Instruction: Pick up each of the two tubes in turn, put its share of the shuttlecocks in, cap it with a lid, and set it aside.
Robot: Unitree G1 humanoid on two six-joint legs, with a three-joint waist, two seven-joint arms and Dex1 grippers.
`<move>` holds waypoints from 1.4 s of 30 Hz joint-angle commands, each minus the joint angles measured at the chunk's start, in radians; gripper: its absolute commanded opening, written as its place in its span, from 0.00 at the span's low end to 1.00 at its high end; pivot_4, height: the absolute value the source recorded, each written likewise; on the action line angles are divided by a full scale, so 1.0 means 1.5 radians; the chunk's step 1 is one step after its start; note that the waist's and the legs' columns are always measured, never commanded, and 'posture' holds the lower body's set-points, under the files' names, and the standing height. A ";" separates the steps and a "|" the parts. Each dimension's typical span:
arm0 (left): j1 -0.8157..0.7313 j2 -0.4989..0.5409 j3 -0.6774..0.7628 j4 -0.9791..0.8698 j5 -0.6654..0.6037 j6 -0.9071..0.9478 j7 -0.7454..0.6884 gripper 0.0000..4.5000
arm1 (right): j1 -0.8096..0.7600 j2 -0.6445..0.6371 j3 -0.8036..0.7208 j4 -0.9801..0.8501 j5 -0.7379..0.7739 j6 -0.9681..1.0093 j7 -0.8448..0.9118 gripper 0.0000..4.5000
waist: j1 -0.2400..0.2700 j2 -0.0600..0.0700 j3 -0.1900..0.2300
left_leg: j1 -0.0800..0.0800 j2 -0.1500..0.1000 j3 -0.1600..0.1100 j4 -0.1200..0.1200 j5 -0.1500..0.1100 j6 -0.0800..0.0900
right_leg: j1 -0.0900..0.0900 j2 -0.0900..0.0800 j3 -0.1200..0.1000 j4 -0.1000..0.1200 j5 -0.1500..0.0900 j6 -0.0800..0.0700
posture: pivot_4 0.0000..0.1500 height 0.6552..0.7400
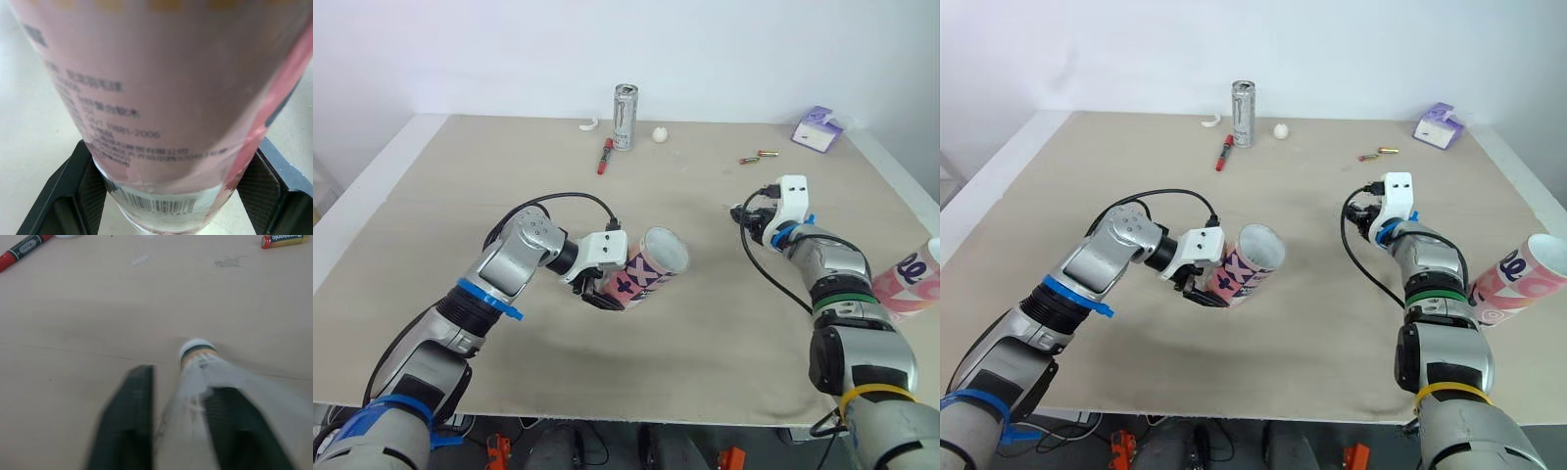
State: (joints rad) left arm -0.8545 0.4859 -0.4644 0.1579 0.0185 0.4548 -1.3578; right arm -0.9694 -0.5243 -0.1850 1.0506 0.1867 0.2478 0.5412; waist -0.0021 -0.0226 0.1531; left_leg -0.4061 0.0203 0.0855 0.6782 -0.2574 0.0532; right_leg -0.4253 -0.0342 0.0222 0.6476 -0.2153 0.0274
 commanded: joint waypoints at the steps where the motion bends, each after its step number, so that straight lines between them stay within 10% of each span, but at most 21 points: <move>1: 0.012 0.001 -0.013 -0.002 0.005 0.006 0.007 0.74 | -0.023 -0.007 0.002 0.006 -0.013 -0.028 0.002 0.01 | 0.000 0.000 0.000 | 0.000 0.000 0.000 0.000 0.000 0.000 | 0.000 0.000 0.000 0.000 0.000 0.000 | 1.00 1.00; 10: 0.011 -0.003 -0.014 0.004 0.006 0.004 0.008 0.74 | -0.002 -0.021 0.028 -0.071 -0.036 -0.045 0.036 0.01 | 0.000 0.000 0.000 | 0.000 0.000 0.000 0.000 0.000 0.000 | 0.000 0.000 0.000 0.000 0.000 0.000 | 1.00 1.00; 25: 0.009 0.000 -0.005 0.026 0.002 -0.009 0.011 0.74 | 0.282 -0.305 0.046 -1.005 0.062 0.000 0.331 0.01 | 0.006 0.002 0.000 | 0.000 0.000 -0.002 0.000 0.000 0.000 | 0.000 0.000 -0.001 0.000 -0.003 0.004 | 1.00 1.00; 42: 0.002 -0.001 -0.005 0.027 -0.002 -0.006 0.014 0.74 | 0.273 -0.323 0.134 -1.035 0.026 -0.087 0.396 0.01 | 0.006 0.002 0.001 | 0.000 0.000 -0.001 0.001 0.001 0.001 | 0.000 0.000 -0.002 0.000 -0.003 0.001 | 1.00 1.00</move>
State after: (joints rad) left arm -0.8526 0.4800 -0.4575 0.1936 -0.0012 0.4383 -1.3421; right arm -0.5350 -1.0129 0.0131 -0.5053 0.2316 0.1298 1.1348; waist 0.0066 -0.0202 0.1540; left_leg -0.4058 0.0206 0.0837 0.6789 -0.2555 0.0553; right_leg -0.4252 -0.0345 0.0197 0.6477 -0.2199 0.0285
